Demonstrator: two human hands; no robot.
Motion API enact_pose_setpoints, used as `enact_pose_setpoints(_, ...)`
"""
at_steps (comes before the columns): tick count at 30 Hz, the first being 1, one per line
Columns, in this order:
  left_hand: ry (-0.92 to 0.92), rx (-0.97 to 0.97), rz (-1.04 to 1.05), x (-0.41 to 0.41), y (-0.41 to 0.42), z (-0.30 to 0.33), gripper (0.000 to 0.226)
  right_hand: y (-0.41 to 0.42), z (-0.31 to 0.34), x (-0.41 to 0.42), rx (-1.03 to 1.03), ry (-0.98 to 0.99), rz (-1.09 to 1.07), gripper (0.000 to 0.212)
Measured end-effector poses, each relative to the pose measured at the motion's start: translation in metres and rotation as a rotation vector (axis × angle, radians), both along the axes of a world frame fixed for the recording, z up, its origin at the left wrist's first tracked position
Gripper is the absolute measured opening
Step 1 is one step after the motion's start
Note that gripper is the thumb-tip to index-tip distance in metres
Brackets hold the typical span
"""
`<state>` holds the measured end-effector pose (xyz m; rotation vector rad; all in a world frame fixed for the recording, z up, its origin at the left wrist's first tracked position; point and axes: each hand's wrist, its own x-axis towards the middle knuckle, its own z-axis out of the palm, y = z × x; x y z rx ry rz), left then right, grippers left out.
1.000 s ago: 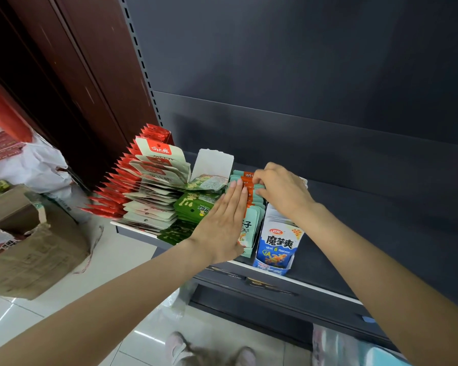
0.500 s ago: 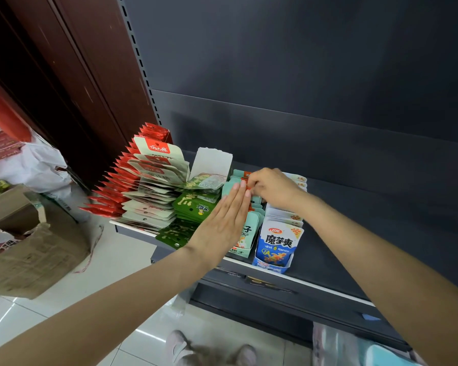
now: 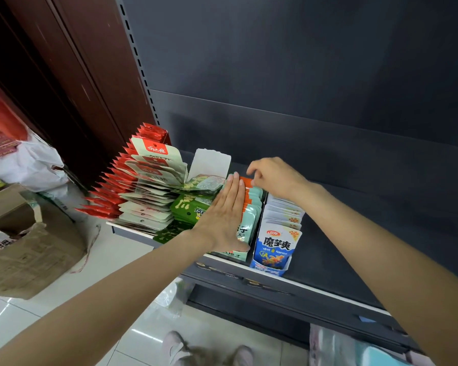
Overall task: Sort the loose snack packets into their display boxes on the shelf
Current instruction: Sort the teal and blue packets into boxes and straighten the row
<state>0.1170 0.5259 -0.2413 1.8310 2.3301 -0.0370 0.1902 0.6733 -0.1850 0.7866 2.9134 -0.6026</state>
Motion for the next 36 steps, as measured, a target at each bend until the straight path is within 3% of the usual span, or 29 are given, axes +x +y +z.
enact_pose_setpoints(4, 0.133, 0.055, -0.046, 0.003, -0.009, 0.000, 0.129, -0.001, 0.002, -0.007, 0.038, -0.062, 0.100, 0.013)
enact_pose_setpoints(11, 0.281, 0.099, -0.078, 0.004, -0.018, 0.000, 0.119, 0.000, 0.006, -0.021, -0.022, -0.219, 0.245, 0.025)
enact_pose_setpoints(19, 0.300, 0.133, -0.048, 0.007, -0.019, 0.001, 0.120, -0.002, 0.008, -0.022, -0.041, -0.338, 0.259, 0.020)
enact_pose_setpoints(23, 0.305, 0.127, -0.044, 0.008, -0.021, 0.001, 0.120, 0.002, -0.001, -0.023, -0.045, -0.292, 0.232, 0.031)
enact_pose_setpoints(32, 0.298, 0.060, -0.034, 0.011, -0.027, 0.002, 0.126, 0.006, -0.002, -0.027, -0.172, -0.245, 0.227, 0.033)
enact_pose_setpoints(36, 0.198, -0.060, 0.013, 0.009, -0.003, 0.004, 0.132, 0.012, -0.005, -0.020, -0.153, -0.106, 0.171, 0.011)
